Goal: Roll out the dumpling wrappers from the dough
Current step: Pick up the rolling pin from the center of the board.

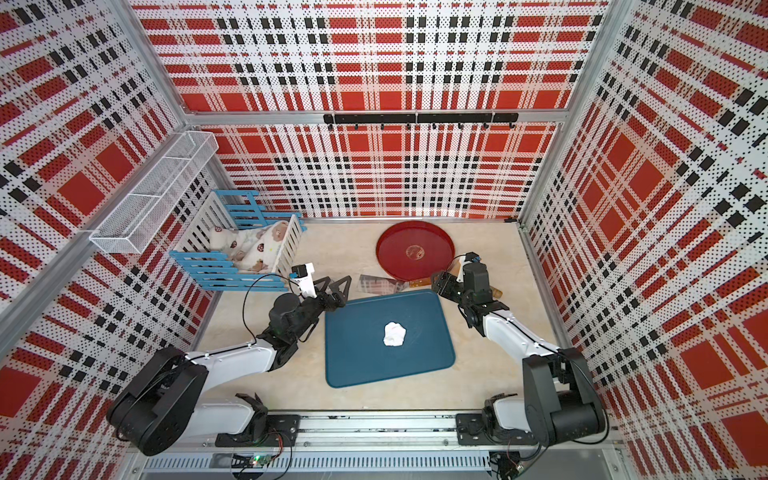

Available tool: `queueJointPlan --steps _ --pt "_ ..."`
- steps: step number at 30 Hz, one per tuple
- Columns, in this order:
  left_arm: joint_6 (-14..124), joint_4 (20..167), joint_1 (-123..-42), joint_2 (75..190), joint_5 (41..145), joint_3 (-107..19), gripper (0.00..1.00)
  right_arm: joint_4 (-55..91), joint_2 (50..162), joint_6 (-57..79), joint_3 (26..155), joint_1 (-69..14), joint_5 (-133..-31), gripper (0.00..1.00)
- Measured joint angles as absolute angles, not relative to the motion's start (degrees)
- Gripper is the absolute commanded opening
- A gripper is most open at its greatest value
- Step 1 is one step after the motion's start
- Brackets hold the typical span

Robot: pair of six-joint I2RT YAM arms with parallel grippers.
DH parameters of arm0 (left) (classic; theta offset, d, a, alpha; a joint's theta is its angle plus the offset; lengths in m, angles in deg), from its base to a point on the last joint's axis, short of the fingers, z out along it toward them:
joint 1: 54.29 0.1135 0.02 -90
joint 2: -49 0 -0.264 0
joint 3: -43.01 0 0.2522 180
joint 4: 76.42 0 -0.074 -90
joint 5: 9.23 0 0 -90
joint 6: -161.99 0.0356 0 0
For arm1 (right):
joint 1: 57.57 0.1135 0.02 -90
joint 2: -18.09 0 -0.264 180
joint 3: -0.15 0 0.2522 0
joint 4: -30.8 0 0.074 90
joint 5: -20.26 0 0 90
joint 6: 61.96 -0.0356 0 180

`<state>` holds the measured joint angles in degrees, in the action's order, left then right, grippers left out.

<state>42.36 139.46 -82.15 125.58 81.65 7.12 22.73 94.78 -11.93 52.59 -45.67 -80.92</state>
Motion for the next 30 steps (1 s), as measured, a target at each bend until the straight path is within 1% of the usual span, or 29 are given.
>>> queueJointPlan --steps 5,9,15,19,30 --pt "42.5 139.7 -82.1 126.3 82.1 7.1 0.99 19.2 94.8 -12.3 54.1 -45.7 -74.7 0.80" --pt "42.6 139.8 -82.1 126.4 82.3 7.1 0.99 15.6 95.2 -12.1 56.5 -48.0 -72.0 0.78" --pt "42.6 139.9 -82.1 126.4 82.3 7.1 0.99 11.7 97.6 -11.0 58.8 -53.7 -70.2 0.67" --pt "42.7 139.9 -82.1 126.7 82.3 7.1 0.99 9.2 102.1 -10.4 62.2 -53.8 -69.9 0.57" --pt "42.7 139.9 -82.1 126.7 82.3 7.1 0.99 6.3 114.4 -12.1 69.0 -53.8 -71.0 0.46"
